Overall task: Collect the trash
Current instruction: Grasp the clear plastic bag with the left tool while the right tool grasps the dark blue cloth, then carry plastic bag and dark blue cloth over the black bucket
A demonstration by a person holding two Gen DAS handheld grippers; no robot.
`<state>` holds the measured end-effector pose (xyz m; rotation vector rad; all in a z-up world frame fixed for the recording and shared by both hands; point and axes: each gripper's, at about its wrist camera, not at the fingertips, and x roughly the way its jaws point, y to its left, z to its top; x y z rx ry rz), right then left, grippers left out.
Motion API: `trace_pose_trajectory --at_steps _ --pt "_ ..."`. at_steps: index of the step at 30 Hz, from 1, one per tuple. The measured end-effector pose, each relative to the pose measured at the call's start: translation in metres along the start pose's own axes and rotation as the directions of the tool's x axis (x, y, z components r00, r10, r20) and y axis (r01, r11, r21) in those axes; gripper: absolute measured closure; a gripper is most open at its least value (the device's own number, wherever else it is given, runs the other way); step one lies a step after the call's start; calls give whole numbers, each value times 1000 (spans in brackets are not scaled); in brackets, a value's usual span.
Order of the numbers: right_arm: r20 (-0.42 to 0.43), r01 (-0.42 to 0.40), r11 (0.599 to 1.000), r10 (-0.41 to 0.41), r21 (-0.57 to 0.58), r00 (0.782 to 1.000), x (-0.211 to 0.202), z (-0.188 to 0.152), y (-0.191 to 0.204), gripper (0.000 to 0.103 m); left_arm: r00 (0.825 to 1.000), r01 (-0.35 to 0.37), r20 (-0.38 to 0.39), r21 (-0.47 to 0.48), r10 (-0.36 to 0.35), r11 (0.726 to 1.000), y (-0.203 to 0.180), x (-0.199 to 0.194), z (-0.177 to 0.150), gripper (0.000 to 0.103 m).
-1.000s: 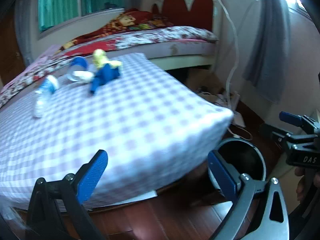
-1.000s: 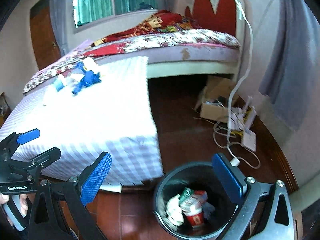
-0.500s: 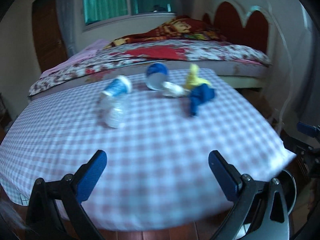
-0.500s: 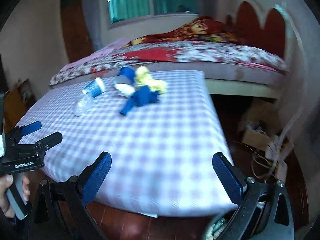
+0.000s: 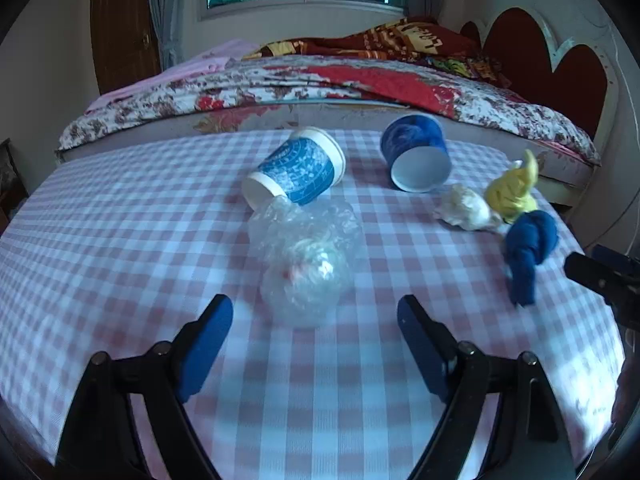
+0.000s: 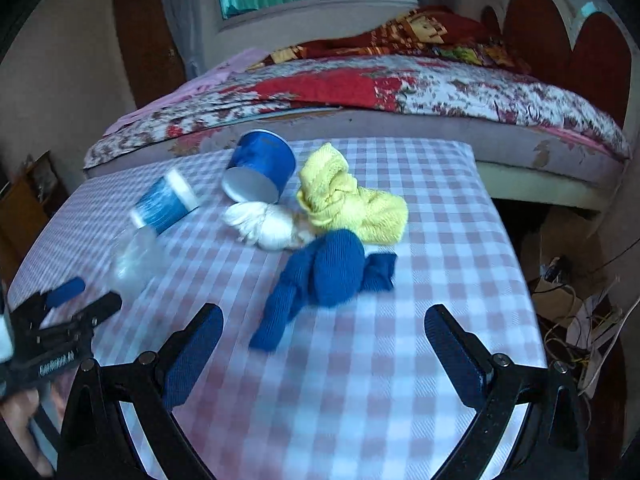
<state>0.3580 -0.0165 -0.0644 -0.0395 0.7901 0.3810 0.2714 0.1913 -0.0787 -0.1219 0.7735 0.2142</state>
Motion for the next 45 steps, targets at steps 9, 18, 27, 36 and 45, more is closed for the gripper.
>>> trace_pose_trajectory --at_steps 9,18,27,36,45 --pt "-64 13 999 -10 47 998 44 6 -5 31 998 16 -56 -69 -20 997 14 35 10 33" --pt "-51 -26 999 28 39 998 27 -10 -12 64 995 84 -47 -56 -86 995 9 25 7 60" --pt "19 -33 998 32 54 999 -32 -32 -31 64 995 100 3 47 -100 994 -27 -20 -6 60" --pt "85 6 1000 -4 -24 996 -99 -63 -37 64 987 134 71 122 -144 983 -63 -75 -25 60" --pt "162 -3 998 12 -55 987 -162 -85 -31 64 977 154 124 148 -173 977 -81 -124 -41 60"
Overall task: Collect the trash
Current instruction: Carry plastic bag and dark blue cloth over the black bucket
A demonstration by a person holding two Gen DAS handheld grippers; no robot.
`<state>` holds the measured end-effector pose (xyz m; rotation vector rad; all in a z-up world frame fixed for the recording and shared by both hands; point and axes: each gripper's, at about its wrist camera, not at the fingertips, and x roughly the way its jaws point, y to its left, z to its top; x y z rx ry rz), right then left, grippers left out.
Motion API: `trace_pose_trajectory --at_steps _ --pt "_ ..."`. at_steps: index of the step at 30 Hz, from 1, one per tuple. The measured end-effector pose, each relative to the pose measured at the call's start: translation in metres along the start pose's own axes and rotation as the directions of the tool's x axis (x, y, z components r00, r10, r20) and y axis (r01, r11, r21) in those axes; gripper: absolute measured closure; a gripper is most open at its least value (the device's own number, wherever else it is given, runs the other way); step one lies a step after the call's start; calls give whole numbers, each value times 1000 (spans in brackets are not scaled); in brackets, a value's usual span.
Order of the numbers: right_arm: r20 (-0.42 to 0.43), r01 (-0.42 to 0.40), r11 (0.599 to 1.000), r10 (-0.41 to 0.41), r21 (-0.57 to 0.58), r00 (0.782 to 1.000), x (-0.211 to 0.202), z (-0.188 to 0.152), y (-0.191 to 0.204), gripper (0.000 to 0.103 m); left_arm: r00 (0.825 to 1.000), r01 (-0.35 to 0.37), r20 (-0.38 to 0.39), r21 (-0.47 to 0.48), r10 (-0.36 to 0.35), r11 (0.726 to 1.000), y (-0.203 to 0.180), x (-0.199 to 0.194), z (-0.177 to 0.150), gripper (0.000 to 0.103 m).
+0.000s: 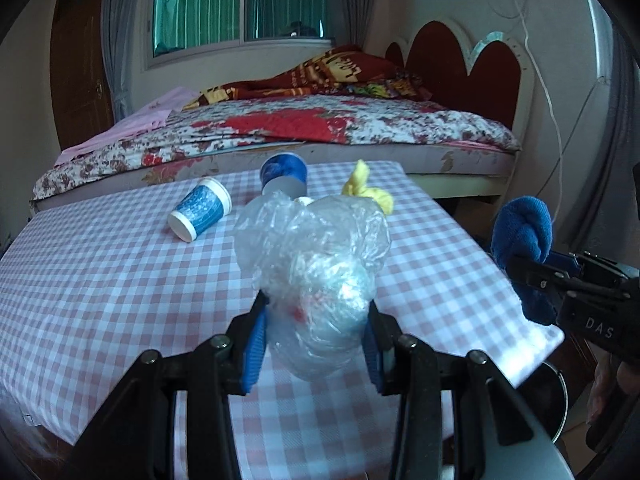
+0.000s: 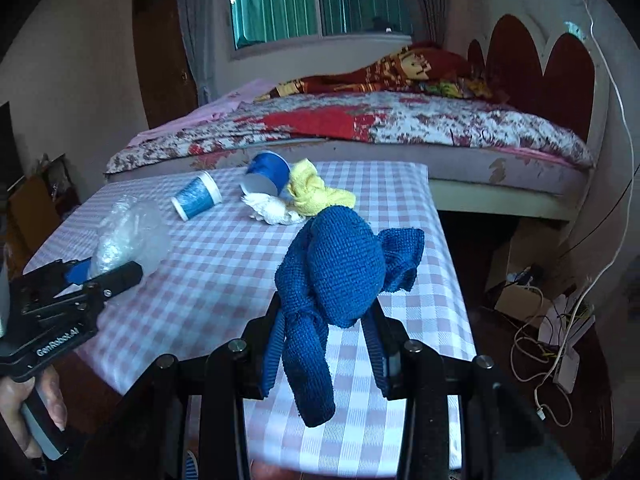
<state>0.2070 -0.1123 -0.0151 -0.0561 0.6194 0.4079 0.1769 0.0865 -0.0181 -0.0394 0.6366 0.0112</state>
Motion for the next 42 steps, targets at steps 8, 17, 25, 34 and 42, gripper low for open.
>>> trace_pose_trajectory --at_steps 8,17,25,34,42 --pt "50 14 1000 -13 -20 999 -53 -18 -2 64 999 35 35 33 -36 999 -28 -32 -12 60" --pt "88 47 999 -47 5 995 -94 -37 -24 64 994 85 57 103 -91 991 -70 -52 -18 61" --pt "95 90 994 -95 60 991 -114 -63 -57 64 987 146 45 162 -155 976 -109 -58 -26 61" --pt "61 149 981 -157 125 986 -130 -95 -98 64 972 231 -2 215 -236 949 -163 -55 -44 61" --pt "22 217 960 -224 179 974 -146 -121 -131 64 950 311 -50 259 -309 914 -207 -53 -59 61"
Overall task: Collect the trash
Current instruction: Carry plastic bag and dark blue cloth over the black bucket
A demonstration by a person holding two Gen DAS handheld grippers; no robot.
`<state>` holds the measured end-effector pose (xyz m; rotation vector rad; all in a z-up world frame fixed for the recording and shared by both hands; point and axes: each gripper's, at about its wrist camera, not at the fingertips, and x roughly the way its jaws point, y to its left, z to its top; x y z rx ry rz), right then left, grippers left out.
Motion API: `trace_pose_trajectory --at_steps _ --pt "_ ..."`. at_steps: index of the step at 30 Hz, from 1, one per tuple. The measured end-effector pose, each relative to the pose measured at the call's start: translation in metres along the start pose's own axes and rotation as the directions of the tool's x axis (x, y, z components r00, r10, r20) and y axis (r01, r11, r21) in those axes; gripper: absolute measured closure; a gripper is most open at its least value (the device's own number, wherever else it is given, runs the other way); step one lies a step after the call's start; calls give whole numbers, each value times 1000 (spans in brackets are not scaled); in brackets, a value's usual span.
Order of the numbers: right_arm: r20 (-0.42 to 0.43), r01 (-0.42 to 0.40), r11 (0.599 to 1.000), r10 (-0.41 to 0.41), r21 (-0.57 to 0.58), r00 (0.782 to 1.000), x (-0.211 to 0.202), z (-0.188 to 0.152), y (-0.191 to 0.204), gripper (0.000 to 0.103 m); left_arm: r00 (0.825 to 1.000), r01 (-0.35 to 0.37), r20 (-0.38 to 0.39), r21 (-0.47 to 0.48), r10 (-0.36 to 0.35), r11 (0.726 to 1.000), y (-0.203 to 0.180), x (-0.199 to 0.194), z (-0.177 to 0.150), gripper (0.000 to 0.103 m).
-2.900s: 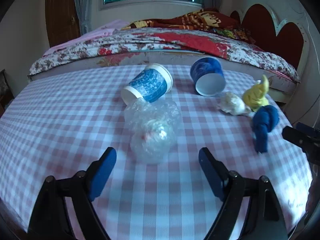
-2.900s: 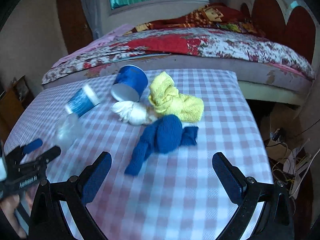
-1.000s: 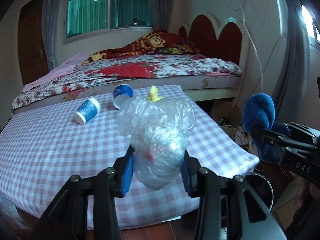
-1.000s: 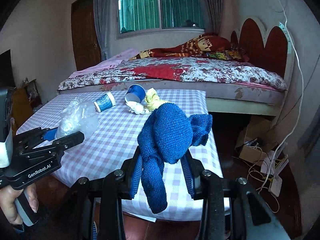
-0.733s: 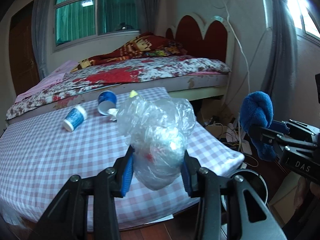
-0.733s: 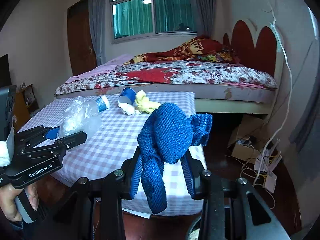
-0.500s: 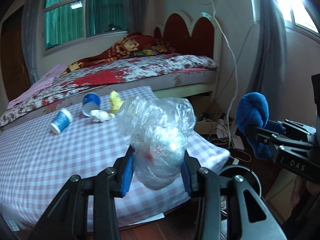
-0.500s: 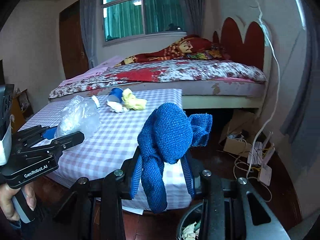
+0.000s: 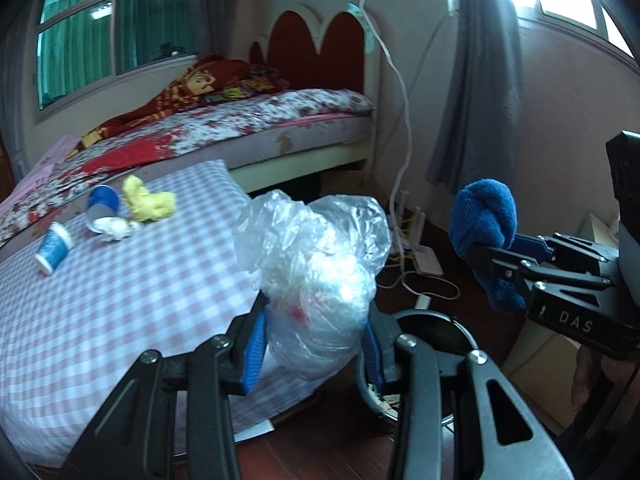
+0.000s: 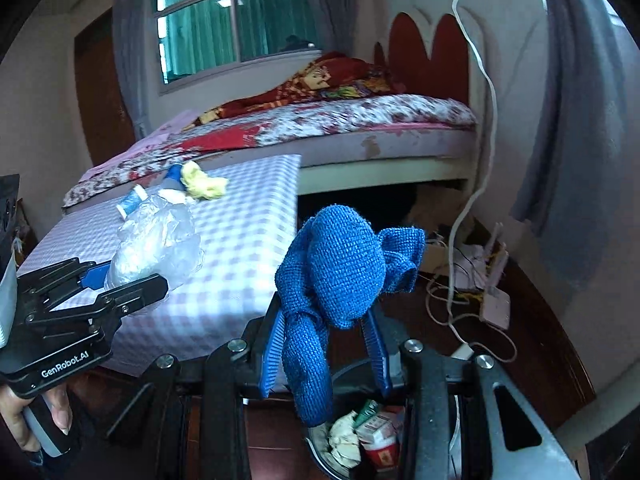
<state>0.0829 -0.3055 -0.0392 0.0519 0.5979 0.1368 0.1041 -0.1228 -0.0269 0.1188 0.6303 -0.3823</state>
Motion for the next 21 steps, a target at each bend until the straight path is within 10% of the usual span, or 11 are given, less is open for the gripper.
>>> trace_pose_trajectory --at_steps 21 --pt "-165 101 994 -93 44 982 -1 -74 -70 64 972 177 -171 65 -164 982 -75 47 -43 61"
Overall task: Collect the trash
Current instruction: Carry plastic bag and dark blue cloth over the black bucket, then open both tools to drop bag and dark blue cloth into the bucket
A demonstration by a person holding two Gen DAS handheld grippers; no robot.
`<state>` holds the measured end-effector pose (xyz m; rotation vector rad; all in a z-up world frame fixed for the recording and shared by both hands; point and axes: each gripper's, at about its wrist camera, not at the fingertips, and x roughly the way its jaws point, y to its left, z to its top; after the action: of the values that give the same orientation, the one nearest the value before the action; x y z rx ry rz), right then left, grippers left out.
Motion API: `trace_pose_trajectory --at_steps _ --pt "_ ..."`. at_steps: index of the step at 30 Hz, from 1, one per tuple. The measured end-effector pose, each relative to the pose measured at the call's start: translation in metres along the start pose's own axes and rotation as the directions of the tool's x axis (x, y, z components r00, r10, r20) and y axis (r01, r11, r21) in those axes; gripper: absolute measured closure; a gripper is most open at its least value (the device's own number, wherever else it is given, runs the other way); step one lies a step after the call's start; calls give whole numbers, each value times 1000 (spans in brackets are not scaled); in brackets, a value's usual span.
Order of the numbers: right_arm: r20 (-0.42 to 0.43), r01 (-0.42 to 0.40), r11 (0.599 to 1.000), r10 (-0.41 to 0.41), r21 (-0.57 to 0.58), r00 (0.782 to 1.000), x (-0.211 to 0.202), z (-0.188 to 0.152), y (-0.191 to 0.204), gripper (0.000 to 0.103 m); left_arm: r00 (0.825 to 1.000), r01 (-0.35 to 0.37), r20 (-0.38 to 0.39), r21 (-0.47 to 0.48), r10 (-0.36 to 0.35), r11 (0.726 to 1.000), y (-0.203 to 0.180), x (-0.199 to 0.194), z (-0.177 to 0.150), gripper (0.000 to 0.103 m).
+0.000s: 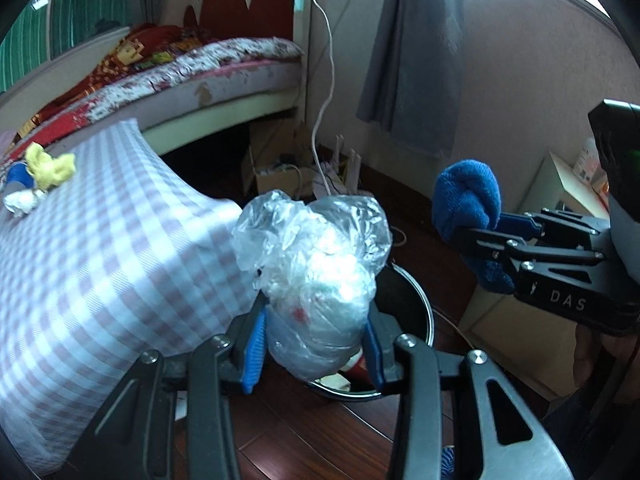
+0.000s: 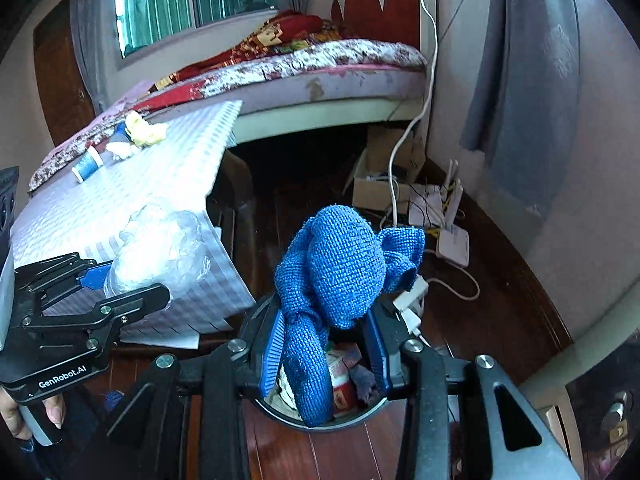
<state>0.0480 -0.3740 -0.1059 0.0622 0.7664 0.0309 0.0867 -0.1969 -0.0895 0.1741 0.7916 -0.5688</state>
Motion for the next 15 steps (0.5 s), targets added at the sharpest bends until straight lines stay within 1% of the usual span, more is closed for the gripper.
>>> trace_pose_trajectory --at_steps 7,12,15 --pt "-76 -5 1000 4 -6 997 29 -14 -8 64 996 24 -88 -16 -26 1000 -5 30 -11 61" --pt "-125 10 1000 -12 -19 992 51 -20 -11 64 991 41 -124 -27 -44 999 -2 48 -14 61" --pt "-154 5 1000 -9 -28 988 63 -22 -11 64 987 53 -146 -42 -59 998 1 58 -15 61"
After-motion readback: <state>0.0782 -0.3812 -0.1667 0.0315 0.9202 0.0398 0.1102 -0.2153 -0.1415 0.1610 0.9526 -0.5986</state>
